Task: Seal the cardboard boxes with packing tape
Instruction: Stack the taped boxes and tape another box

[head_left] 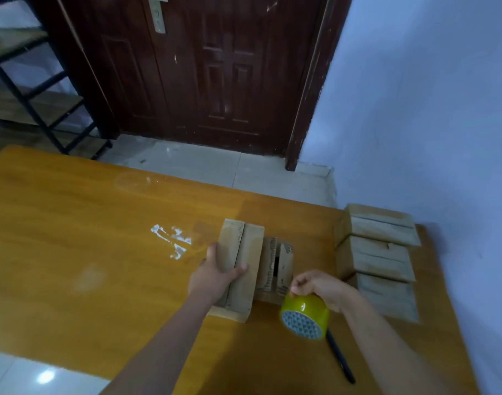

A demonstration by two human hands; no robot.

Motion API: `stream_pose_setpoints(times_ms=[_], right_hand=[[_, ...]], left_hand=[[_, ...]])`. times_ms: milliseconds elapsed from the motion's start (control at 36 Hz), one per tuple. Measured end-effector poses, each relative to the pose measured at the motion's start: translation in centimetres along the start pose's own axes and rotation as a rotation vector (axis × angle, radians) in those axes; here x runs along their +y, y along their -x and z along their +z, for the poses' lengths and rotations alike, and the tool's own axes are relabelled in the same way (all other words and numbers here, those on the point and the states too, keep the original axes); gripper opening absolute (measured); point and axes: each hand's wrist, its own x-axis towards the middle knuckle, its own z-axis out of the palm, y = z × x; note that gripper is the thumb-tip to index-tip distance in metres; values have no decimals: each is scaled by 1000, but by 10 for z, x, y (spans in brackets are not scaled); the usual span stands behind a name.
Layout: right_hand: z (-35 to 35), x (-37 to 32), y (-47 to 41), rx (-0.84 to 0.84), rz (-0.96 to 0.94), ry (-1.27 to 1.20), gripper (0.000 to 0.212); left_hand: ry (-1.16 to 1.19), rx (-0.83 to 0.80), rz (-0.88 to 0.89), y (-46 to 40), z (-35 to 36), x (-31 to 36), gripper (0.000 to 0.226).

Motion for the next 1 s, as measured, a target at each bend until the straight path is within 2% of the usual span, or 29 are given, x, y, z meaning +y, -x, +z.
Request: stream_pose_setpoints(times_ms=[222, 306, 361, 500, 611, 722, 833, 1000], right_hand=[[4, 56, 44, 2, -50, -16, 12], [5, 66, 53, 10, -68, -44, 14], [4, 71, 58, 50, -82, -46, 15], [3, 75, 66, 99, -138, -1, 24], [4, 77, 66, 197, -179, 38, 23], [14, 75, 64, 162, -234, 116, 22], [28, 72, 55, 132, -220, 194, 24], [41, 70, 49, 148, -167, 304, 29]], left_hand=[[-72, -36, -1, 56, 35, 10, 89], [-108, -65, -16, 62, 39, 14, 88], [-151, -70, -25, 62, 40, 21, 94], [-354, 66, 35, 68, 43, 43, 109], [-462, -6, 19, 77, 63, 53, 118], [-564, 3, 16, 79, 76, 47, 115], [-569, 86, 40, 66, 67, 40, 108], [-581, 84, 23, 26, 28, 33, 107]])
